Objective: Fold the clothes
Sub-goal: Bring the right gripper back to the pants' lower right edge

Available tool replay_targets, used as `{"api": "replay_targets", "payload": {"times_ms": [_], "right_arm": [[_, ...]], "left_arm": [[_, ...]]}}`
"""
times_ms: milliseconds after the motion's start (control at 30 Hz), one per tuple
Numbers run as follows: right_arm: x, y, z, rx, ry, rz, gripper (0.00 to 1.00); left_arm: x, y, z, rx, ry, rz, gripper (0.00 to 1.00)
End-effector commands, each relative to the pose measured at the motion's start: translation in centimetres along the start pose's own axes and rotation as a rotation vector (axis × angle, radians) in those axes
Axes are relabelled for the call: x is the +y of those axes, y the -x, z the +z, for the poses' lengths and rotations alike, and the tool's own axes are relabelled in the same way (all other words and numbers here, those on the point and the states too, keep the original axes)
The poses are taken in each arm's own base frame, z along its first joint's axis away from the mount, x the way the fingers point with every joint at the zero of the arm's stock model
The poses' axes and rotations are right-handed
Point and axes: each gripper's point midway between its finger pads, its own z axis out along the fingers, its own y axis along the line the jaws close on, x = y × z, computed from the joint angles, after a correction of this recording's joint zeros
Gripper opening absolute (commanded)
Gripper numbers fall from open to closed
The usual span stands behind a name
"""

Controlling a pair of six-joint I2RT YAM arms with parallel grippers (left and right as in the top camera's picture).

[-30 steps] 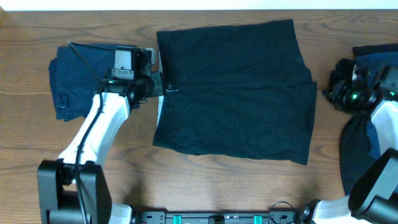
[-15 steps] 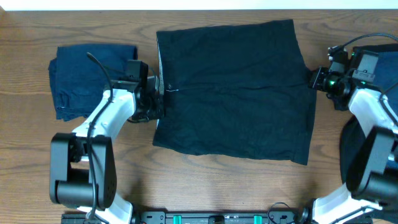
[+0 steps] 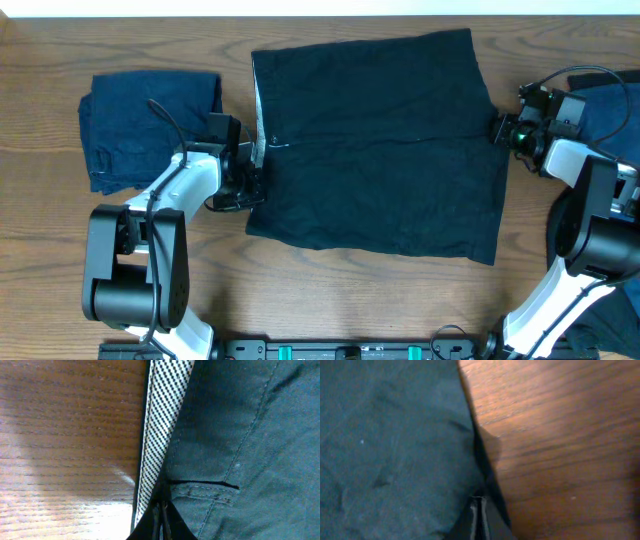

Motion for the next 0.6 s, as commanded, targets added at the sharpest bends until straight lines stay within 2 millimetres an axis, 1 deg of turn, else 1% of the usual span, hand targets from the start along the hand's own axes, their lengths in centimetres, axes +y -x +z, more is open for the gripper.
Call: {"api": "replay_targets", "payload": {"times_ms": [0,67,100,167,233,267,333,367,433,533,567], "right_arm": [[-1.2,1.2,-0.6,-0.015,-0.039,0.038,0.08],[0.1,3.0,-2.3,-0.024,-0.019,0.032,0.13],[0.8,3.9,-3.5,-0.022,-0.016,0.031,0.17],[2.0,5.1,-6.0,-0.011,-0.019,0.034,0.25],[2.9,5.6,-9.0,0.019,-0.043,0.075,0.34],[3.3,5.4,-10.9,0.042,-0.067,0.121,0.36],[4.3,4.4,-13.9,0.086,-0.086,0.188,0.38],[5.0,3.5,-15.4,0.116,-0.091,0.215,0.38],[6.1,1.6,-17.8,0.178,-0.1,0.246,0.38],[7.6,-1.6,-20.3,0.283,-0.109,0.264,0.36],[7.8,-2.4,-20.7,0.312,-0.116,0.268,0.36]], "left_arm": [[0.9,-1.0,1.0,0.031,0.018,-0.004,0.06],[0.7,-0.9,0.8,0.026,0.015,-0.003,0.06],[0.7,-0.9,0.7,0.022,0.014,-0.002,0.06],[0.6,-0.7,0.4,0.012,0.012,0.001,0.06],[0.4,-0.6,0.0,-0.002,0.009,0.004,0.06],[0.4,-0.5,-0.2,-0.009,0.007,0.006,0.06],[0.3,-0.4,-0.4,-0.015,0.006,0.008,0.06],[0.3,-0.4,-0.4,-0.015,0.006,0.008,0.06],[0.3,-0.4,-0.3,-0.013,0.007,0.007,0.07],[0.3,-0.5,-0.3,-0.011,0.007,0.006,0.07],[0.3,-0.5,-0.3,-0.011,0.007,0.006,0.08]]}}
